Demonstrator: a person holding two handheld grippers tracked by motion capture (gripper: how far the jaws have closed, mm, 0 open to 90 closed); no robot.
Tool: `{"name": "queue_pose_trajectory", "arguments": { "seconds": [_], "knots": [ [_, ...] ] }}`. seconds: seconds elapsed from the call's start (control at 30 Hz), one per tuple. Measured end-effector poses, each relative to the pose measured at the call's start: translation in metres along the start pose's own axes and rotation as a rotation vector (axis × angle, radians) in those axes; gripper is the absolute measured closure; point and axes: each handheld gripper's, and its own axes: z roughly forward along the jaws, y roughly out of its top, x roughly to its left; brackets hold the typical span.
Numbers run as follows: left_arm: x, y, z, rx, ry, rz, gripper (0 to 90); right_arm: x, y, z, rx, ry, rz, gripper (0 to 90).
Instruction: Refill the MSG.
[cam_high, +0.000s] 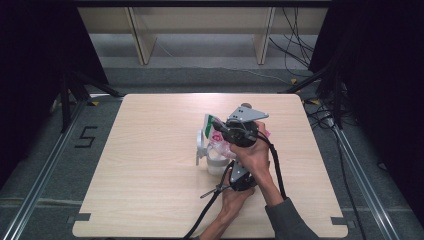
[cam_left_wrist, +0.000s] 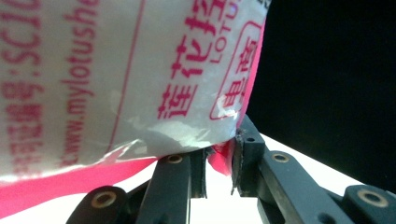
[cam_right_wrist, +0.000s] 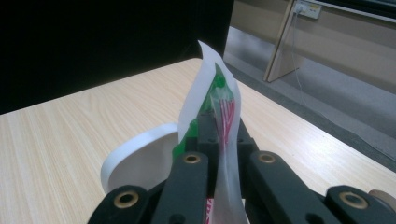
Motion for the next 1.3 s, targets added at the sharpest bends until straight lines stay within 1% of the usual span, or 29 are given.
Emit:
{"name": "queue_pose_trajectory", "arguments": {
  "seconds": [0.1, 0.13, 0.17, 0.23, 0.27, 0.3, 0.37, 0.4, 0.43, 0.47, 0.53, 0.6, 0.67, 0.7, 0.73, 0.8, 0.87, 0.9, 0.93, 1.0, 1.03, 1.07, 1.1, 1.13, 1.17, 1.2, 1.23, 1.27, 1.3],
  "knots": [
    [0.0002, 0.0000, -0.0001, 0.000, 0.001, -0.001, 77.9, 0.0004, 0.0000, -0.0001, 0.002, -0.003, 0.009, 88.2],
    [0.0003, -0.0002, 0.0001, 0.001, 0.000, -0.002, 77.9, 0.0007, -0.0005, 0.0010, -0.010, -0.010, 0.011, 88.3],
    [0.0003, -0.0002, 0.0002, 0.001, 0.001, -0.002, 77.9, 0.0006, -0.0006, 0.0011, -0.009, -0.009, 0.010, 88.2],
    [0.0003, -0.0003, 0.0001, 0.001, -0.002, -0.002, 77.9, 0.0005, -0.0007, 0.0008, -0.001, 0.002, 0.016, 88.3],
    [0.0005, -0.0004, 0.0002, 0.002, -0.001, -0.003, 77.9, -0.0004, -0.0007, 0.0020, -0.008, 0.013, 0.000, 88.3],
    [0.0005, -0.0004, 0.0003, 0.003, -0.001, -0.004, 77.9, -0.0005, -0.0007, 0.0014, 0.004, 0.002, -0.003, 88.3],
    [0.0006, -0.0003, 0.0002, 0.003, -0.002, -0.003, 77.9, 0.0000, -0.0010, 0.0013, 0.012, 0.009, 0.007, 88.2],
    [0.0005, -0.0002, 0.0001, 0.001, -0.002, -0.003, 77.9, -0.0010, -0.0007, 0.0020, -0.012, 0.009, -0.008, 88.3],
    [0.0006, -0.0001, 0.0000, 0.001, -0.002, -0.003, 77.9, -0.0008, -0.0002, 0.0005, -0.003, -0.001, -0.008, 88.3],
    [0.0004, 0.0001, -0.0001, 0.005, 0.005, -0.003, 77.9, -0.0005, 0.0000, 0.0000, 0.000, 0.002, -0.002, 88.3],
    [0.0004, -0.0003, 0.0001, 0.006, 0.006, -0.002, 77.9, -0.0004, -0.0003, 0.0011, -0.003, 0.003, -0.009, 88.2],
    [0.0007, -0.0003, 0.0002, 0.008, 0.005, -0.004, 77.9, 0.0005, -0.0016, 0.0027, -0.005, -0.015, 0.008, 88.3],
    [0.0005, -0.0002, 0.0001, 0.006, 0.005, -0.004, 77.9, -0.0003, -0.0011, 0.0012, 0.008, -0.003, 0.009, 88.3],
    [0.0002, -0.0001, 0.0001, 0.004, 0.005, -0.003, 77.9, -0.0014, -0.0007, 0.0019, -0.010, 0.010, -0.008, 88.3],
    [0.0004, -0.0002, 0.0002, 0.001, -0.006, -0.004, 77.9, -0.0016, -0.0005, 0.0016, -0.013, 0.014, -0.009, 88.3],
    [0.0001, -0.0005, 0.0006, 0.002, -0.003, -0.005, 77.9, -0.0007, -0.0009, 0.0013, 0.008, 0.004, 0.000, 88.3],
    [0.0005, -0.0006, 0.0005, 0.003, -0.004, -0.005, 77.9, -0.0020, -0.0014, 0.0020, 0.007, 0.000, -0.009, 88.3],
    [0.0003, -0.0004, 0.0003, 0.005, 0.006, -0.003, 77.9, -0.0016, -0.0014, 0.0020, 0.004, 0.000, -0.004, 88.3],
    [0.0005, -0.0002, 0.0001, 0.006, 0.006, -0.003, 77.9, -0.0010, -0.0010, 0.0013, 0.005, 0.006, 0.003, 88.3],
    [0.0003, 0.0001, 0.0002, -0.001, 0.000, -0.005, 77.9, -0.0012, -0.0006, 0.0022, -0.015, 0.013, -0.009, 88.3],
    [0.0004, 0.0000, 0.0002, 0.000, -0.006, -0.006, 77.9, 0.0004, -0.0007, 0.0017, -0.005, 0.016, 0.012, 88.3],
    [0.0002, -0.0003, 0.0002, 0.003, 0.005, -0.004, 77.9, 0.0003, -0.0008, 0.0012, 0.009, 0.001, 0.010, 88.3],
    [0.0013, -0.0003, 0.0001, 0.002, -0.005, -0.004, 77.9, -0.0001, -0.0011, 0.0016, 0.009, -0.002, 0.008, 88.3],
    [0.0016, -0.0001, 0.0000, -0.001, -0.004, -0.006, 77.9, 0.0003, -0.0008, 0.0011, 0.007, 0.004, 0.015, 88.3],
    [0.0020, 0.0000, -0.0002, -0.005, -0.005, -0.004, 77.9, -0.0007, -0.0004, 0.0023, -0.017, 0.020, -0.010, 88.2],
    [0.0021, 0.0002, -0.0001, -0.006, -0.007, -0.003, 77.9, 0.0012, 0.0002, 0.0009, 0.002, 0.023, 0.008, 88.3],
    [0.0015, 0.0001, -0.0002, -0.005, -0.003, -0.005, 77.9, 0.0018, 0.0003, 0.0008, 0.002, 0.018, 0.008, 88.3],
    [0.0015, -0.0003, 0.0000, -0.001, -0.006, -0.006, 77.9, 0.0012, 0.0000, 0.0017, -0.001, 0.005, -0.010, 88.3],
    [0.0017, -0.0004, 0.0001, 0.000, -0.008, -0.008, 77.9, 0.0014, -0.0008, 0.0033, -0.004, 0.004, -0.003, 88.3]
  ]
}}
